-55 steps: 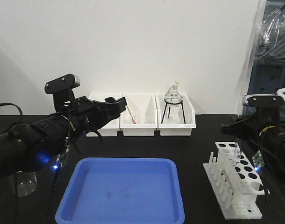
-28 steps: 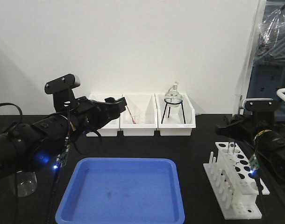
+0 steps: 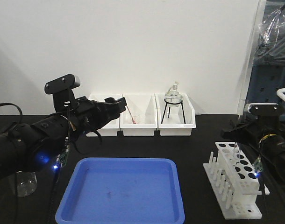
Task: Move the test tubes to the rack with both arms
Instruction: 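Lower the tube into a hole of the white rack with the right gripper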
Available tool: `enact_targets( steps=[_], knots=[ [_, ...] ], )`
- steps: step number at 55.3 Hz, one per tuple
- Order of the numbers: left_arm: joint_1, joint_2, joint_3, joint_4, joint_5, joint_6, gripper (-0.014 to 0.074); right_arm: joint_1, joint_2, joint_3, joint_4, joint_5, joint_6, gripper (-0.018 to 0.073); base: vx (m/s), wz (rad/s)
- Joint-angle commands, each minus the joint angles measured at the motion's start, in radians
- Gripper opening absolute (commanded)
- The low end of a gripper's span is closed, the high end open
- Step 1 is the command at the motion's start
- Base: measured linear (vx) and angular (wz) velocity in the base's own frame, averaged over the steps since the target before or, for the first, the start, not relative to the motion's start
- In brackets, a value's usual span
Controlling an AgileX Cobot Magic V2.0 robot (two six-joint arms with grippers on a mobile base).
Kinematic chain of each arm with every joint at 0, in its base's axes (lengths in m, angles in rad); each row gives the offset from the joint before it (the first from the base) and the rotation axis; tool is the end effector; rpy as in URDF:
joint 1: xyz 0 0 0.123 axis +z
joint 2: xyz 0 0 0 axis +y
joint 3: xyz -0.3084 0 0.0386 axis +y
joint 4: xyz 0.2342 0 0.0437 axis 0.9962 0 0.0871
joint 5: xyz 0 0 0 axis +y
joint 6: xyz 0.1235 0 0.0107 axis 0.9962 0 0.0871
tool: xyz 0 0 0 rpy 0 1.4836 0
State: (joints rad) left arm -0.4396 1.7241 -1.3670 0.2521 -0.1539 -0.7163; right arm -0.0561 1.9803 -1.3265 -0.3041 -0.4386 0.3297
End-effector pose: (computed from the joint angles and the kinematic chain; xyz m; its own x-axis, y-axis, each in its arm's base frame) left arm 0.3988 -0.1928 0.3659 -0.3043 -0.3541 -0.8843 0.3613 0.8161 -0.4511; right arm 0.4924 -0.0119 0.2648 -0.1485 0.0608 -0.9870 -0.0622 0.9956 0.0707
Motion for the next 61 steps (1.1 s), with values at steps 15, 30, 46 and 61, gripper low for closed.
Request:
enact_targets(
  steps=[15, 30, 46, 61],
  knots=[
    [-0.003, -0.057, -0.033, -0.008, -0.067, -0.002, 0.0575, -0.005, -0.02, -0.032, -0.007, -0.104, 0.039, -0.0011, 0.0, 0.0],
    [-0.003, -0.057, -0.033, -0.008, -0.067, -0.002, 0.0575, -0.005, -0.007, -0.032, -0.008, -0.095, 0.034, -0.0011, 0.0, 0.0],
    [-0.003, -0.057, -0.033, -0.008, -0.067, -0.002, 0.0575, -0.005, 0.081, -0.032, -0.007, -0.207, 0.032, -0.0011, 0.0, 0.0],
    [-0.003, -0.057, -0.033, -0.008, -0.067, -0.002, 0.0575, -0.005, 0.141, -0.032, -0.008, -0.294, 0.026, -0.0011, 0.0, 0.0]
  ],
)
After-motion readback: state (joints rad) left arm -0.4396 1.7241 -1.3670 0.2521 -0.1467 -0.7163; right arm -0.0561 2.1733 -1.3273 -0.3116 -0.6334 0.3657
